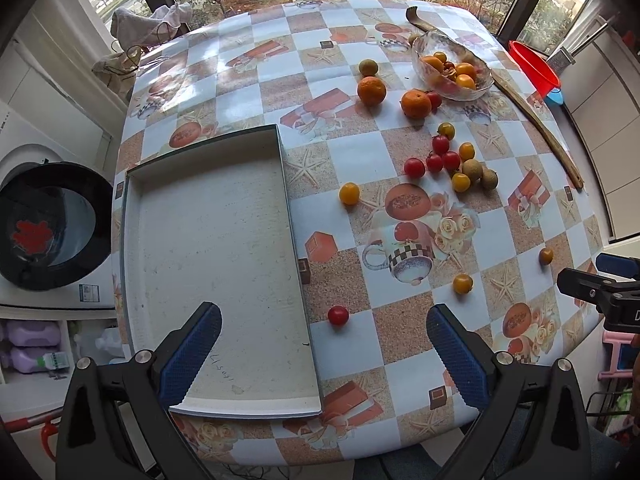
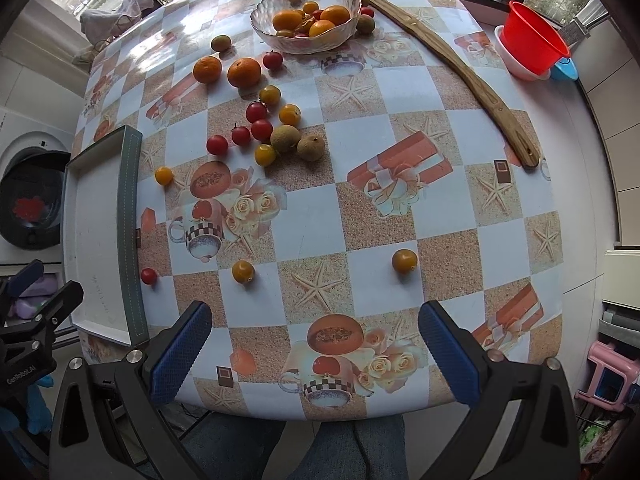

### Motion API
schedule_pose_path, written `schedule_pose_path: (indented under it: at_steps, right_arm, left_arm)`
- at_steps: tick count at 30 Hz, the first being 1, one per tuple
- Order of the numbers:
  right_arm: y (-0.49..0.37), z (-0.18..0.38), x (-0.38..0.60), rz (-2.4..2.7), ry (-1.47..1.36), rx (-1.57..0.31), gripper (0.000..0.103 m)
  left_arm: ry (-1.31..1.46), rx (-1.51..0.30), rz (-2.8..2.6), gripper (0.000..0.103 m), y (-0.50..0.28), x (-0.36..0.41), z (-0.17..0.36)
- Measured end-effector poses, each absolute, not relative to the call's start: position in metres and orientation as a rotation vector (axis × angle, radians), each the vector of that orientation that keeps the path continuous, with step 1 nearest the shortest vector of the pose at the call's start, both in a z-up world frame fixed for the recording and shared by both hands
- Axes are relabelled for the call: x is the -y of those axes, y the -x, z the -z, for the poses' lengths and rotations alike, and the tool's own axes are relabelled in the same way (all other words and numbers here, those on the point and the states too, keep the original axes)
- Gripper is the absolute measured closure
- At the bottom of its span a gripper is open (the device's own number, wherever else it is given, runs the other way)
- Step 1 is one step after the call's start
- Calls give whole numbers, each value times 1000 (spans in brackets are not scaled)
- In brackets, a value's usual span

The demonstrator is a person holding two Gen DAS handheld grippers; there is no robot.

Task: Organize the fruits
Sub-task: 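Move both grippers over the table toward the scattered fruits, then grasp a small orange fruit with the left gripper while the right grasps a brown fruit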

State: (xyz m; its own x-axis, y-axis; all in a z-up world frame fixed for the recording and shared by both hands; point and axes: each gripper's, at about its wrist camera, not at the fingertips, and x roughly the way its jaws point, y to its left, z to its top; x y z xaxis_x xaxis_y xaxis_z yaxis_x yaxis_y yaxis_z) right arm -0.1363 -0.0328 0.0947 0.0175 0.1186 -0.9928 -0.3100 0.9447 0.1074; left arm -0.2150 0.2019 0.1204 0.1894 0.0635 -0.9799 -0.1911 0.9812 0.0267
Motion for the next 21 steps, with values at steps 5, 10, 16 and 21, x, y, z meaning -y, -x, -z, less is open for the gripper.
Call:
schedule_pose_path:
  at_steps: [5,10,16,21]
  right_arm:
    - [128,-76,36,-328,161,-1523,0]
    - [108,-63,33,-330,195,-1477,0]
    - [83,-44,26,-362,228,-1434,0]
    - [72,-25,21,-384,252,-1411,1]
  left_arm:
    - [73,-1349,-154,0,189,-189,-101]
    - [29,-1290,-130,0,156,-175,-84]
    - [-50,-1241,-130,0,128,-166,-54]
    - [-71,-1254,-122,13,119,-163,-31]
